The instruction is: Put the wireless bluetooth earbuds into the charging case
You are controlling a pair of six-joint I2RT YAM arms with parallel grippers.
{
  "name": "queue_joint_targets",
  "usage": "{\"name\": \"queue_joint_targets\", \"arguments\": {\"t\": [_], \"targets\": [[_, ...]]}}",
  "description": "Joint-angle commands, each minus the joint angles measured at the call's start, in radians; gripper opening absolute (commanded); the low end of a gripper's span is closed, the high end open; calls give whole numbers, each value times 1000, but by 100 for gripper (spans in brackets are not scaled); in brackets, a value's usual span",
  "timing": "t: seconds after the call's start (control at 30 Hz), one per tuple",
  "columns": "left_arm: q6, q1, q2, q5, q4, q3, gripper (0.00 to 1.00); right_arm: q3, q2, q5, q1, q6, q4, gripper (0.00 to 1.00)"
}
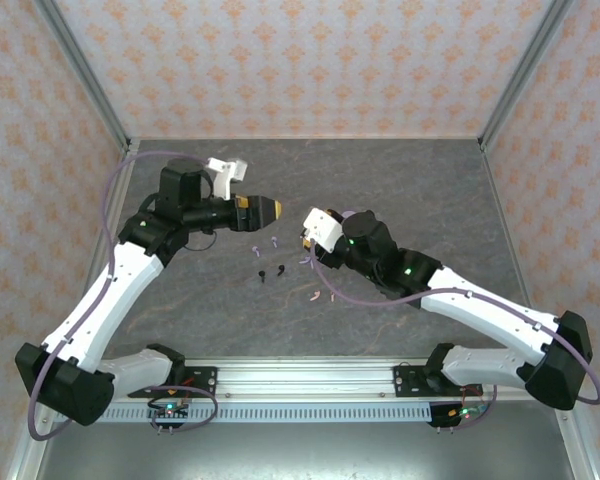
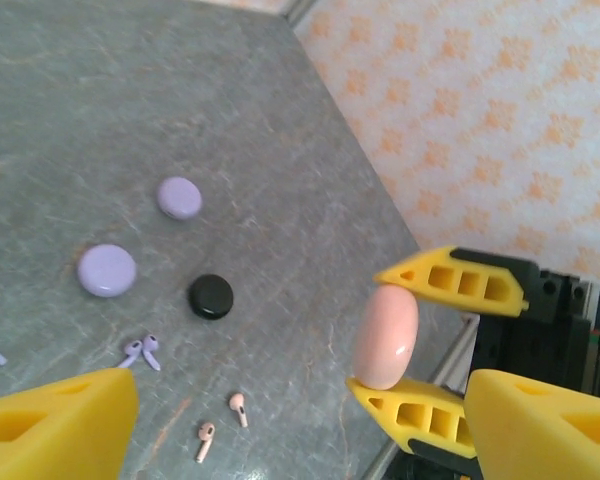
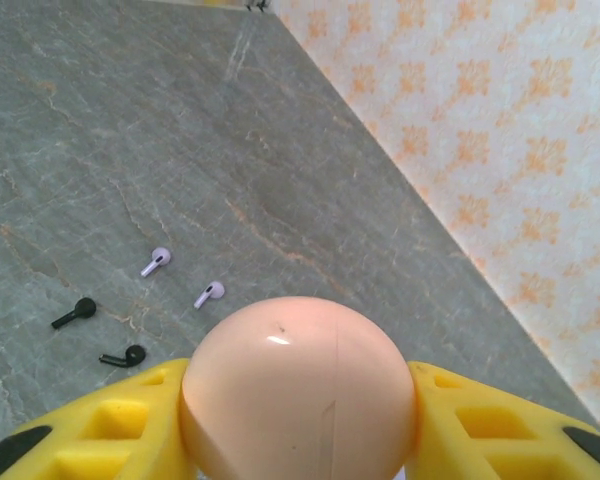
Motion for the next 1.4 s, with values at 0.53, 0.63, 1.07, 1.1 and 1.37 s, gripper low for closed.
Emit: {"name": "queue_joint_targets", "arguments": {"t": [0.53,0.63,1.07,1.1,1.37], "targets": [[61,-155,131,127,21,44,64,6,-21,-71,-6,-55,62,46],[52,-161,139,128,37,44,60,9,-20,-76,-6,-55,57,46],[57,-194,170,119,54,53,37,9,-18,-96,-6,-48,51,46],[61,-197,174,119,48,56,34,9,-18,-95,-6,-47,48,46],[105,-198,172,105,-9,77,23,32,-4,-75,-7,-36,11,47]]}}
